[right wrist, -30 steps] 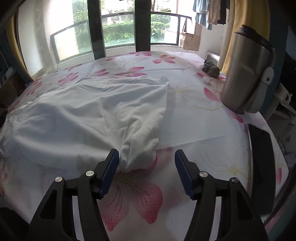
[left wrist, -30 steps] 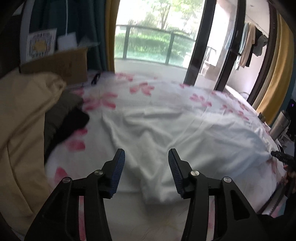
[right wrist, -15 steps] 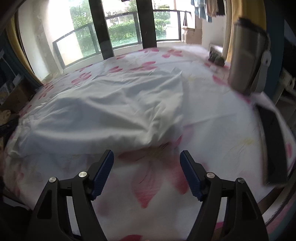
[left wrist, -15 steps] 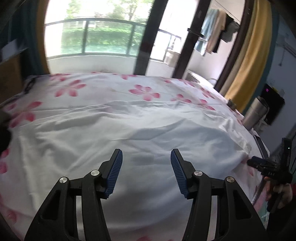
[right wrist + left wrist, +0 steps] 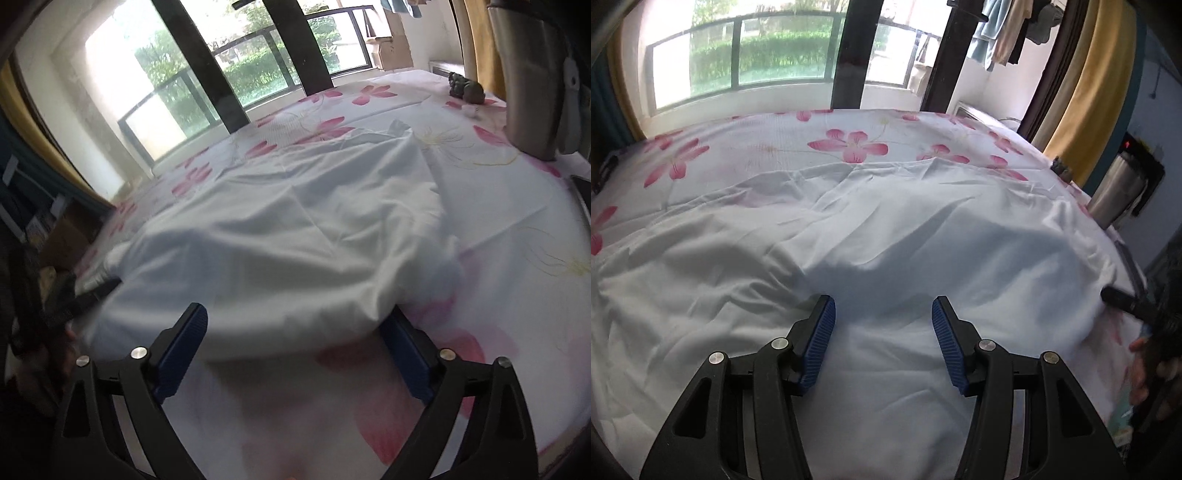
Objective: Fold large clothes
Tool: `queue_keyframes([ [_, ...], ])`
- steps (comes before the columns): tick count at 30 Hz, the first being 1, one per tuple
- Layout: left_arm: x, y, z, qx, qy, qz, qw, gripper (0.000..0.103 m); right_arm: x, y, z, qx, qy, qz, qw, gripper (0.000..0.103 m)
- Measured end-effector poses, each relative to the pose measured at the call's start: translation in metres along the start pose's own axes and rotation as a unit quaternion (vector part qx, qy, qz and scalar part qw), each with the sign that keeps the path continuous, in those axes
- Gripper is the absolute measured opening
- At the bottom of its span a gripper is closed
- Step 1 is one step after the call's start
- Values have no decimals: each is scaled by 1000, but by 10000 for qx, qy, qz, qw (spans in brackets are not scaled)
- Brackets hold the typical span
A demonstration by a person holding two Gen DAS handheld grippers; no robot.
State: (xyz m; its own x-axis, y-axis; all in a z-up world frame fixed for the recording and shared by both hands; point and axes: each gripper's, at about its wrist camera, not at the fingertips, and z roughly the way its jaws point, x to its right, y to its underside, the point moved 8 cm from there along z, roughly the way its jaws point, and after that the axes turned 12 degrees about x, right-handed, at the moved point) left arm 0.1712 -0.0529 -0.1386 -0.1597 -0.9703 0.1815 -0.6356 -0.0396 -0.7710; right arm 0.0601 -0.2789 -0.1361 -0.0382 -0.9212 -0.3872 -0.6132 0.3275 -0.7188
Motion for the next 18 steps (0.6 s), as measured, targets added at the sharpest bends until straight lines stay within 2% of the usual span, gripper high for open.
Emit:
queue_keyframes([
  [3, 4, 3, 2, 3, -173, 204, 9996, 58, -3, -8, 11, 46, -99, 197, 9997, 97],
  [9, 7, 6, 2, 2, -353, 386, 9986, 58, -21, -20, 39, 61, -677, 752, 9949, 97],
  [13, 8, 5, 1, 1, -339, 363, 9988, 58, -42, -24, 56, 3, -894, 671, 9937, 95],
  [15, 8, 5, 2, 1, -322, 352, 9989, 58, -52, -23, 61, -84, -859, 472, 9951, 80],
  [16, 8, 5, 2, 3, -311, 341, 9989, 58, -56, -22, 65, -144, -805, 364, 9960, 61],
  [18, 8, 5, 3, 10, -296, 320, 9990, 58, -64, -23, 67, -146, -759, 162, 9969, 51],
])
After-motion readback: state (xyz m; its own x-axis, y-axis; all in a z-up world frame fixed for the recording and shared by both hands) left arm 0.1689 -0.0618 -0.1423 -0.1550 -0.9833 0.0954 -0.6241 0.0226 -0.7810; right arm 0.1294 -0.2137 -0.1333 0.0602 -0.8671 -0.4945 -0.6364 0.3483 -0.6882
